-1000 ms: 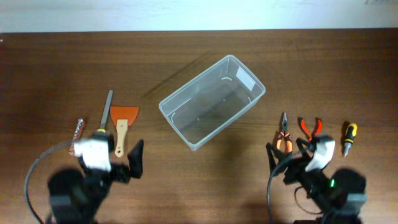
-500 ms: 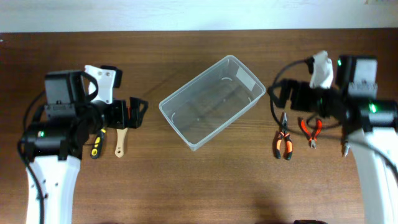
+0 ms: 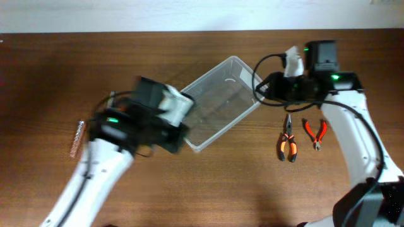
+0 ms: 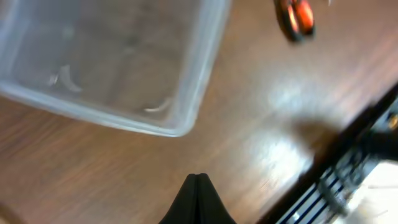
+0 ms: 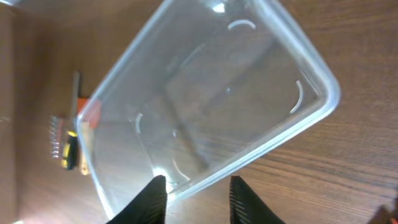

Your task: Pack container

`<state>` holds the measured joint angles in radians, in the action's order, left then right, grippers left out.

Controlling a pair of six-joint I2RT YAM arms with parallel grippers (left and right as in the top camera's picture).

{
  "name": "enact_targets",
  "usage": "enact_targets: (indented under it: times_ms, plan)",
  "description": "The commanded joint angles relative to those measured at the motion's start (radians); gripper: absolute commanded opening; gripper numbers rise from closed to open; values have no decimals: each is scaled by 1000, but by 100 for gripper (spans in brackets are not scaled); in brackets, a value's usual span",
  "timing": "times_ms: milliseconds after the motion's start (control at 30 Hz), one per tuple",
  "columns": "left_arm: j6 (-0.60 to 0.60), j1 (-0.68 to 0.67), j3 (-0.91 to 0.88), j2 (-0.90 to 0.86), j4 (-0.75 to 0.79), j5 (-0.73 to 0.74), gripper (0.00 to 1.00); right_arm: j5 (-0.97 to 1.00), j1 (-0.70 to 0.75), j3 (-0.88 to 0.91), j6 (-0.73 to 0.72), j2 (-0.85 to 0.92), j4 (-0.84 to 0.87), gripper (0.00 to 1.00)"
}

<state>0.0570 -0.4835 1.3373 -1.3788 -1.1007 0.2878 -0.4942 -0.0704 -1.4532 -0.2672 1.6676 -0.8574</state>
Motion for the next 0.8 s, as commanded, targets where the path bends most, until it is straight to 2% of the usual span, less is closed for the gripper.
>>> enact_targets:
  times_ms: [0,67,167,367,567,767]
  plan:
    - [13,-160,-16,-49,-4,-208,2,116,-51,-20,-4,34,6,29]
    - [13,-220,-26,-90,-3,-248,2,172,-72,-20,-5,57,6,21]
    - [13,-265,-28,-170,8,-259,2,238,-86,-20,-31,97,13,17]
    - [11,-274,-28,-327,101,-262,2,238,-86,-20,-34,178,25,6]
    - [11,-274,-28,-405,116,-272,2,238,-86,-19,-33,224,32,4]
    - [11,-273,-28,-443,160,-429,2,238,-88,-20,-29,232,-3,4]
